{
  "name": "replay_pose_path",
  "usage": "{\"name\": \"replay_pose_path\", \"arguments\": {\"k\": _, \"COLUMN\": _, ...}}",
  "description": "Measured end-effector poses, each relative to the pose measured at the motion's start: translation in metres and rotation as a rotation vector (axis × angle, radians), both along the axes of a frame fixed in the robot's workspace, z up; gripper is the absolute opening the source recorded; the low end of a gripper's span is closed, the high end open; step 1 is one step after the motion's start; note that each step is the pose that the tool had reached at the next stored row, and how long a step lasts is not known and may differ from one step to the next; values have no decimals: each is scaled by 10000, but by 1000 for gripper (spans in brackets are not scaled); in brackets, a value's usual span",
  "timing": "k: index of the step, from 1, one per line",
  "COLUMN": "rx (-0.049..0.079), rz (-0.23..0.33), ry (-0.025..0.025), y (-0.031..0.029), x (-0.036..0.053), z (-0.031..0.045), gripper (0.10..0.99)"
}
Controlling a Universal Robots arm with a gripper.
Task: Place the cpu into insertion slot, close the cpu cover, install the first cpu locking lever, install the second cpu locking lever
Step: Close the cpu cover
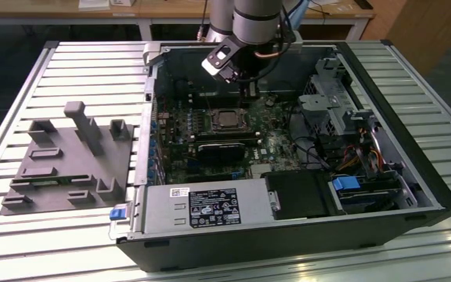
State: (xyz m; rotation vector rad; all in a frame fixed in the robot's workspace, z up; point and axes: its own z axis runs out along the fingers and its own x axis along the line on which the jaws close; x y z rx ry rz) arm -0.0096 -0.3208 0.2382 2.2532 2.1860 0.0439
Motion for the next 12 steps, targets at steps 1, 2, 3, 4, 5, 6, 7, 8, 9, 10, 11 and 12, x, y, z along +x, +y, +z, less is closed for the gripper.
{"name": "replay_pose_path", "arguments": {"k": 1, "rx": 2, "rz": 1, "ry": -2, "y": 0, "x": -21, "z": -1, "gripper": 106}}
{"name": "replay_pose_path", "arguments": {"k": 2, "rx": 1, "rz": 1, "ry": -3, "y": 0, "x": -45, "z": -1, "gripper": 106}}
{"name": "replay_pose_path", "arguments": {"k": 3, "rx": 2, "rz": 1, "ry": -4, "y": 0, "x": -69, "z": -1, "gripper": 106}}
{"name": "replay_pose_path", "arguments": {"k": 4, "rx": 3, "rz": 0, "ry": -5, "y": 0, "x": -92, "z": -1, "gripper": 106}}
{"name": "replay_pose_path", "arguments": {"k": 5, "rx": 2, "rz": 0, "ry": -5, "y": 0, "x": -112, "z": -2, "gripper": 106}}
{"name": "replay_pose_path", "arguments": {"k": 6, "rx": 2, "rz": 0, "ry": -5, "y": 0, "x": -125, "z": -3, "gripper": 106}}
{"name": "replay_pose_path", "arguments": {"k": 7, "rx": 1, "rz": 0, "ry": -4, "y": 0, "x": -136, "z": -5, "gripper": 106}}
{"name": "replay_pose_path", "arguments": {"k": 8, "rx": 1, "rz": 0, "ry": -5, "y": 0, "x": -148, "z": -7, "gripper": 106}}
{"name": "replay_pose_path", "arguments": {"k": 9, "rx": 1, "rz": 1, "ry": -4, "y": 0, "x": -161, "z": -11, "gripper": 106}}
{"name": "replay_pose_path", "arguments": {"k": 10, "rx": 1, "rz": 1, "ry": -5, "y": 0, "x": -174, "z": -16, "gripper": 106}}
{"name": "replay_pose_path", "arguments": {"k": 11, "rx": 1, "rz": 0, "ry": -5, "y": 0, "x": -189, "z": -23, "gripper": 106}}
{"name": "replay_pose_path", "arguments": {"k": 12, "rx": 0, "rz": 0, "ry": -4, "y": 0, "x": -201, "z": -32, "gripper": 106}}
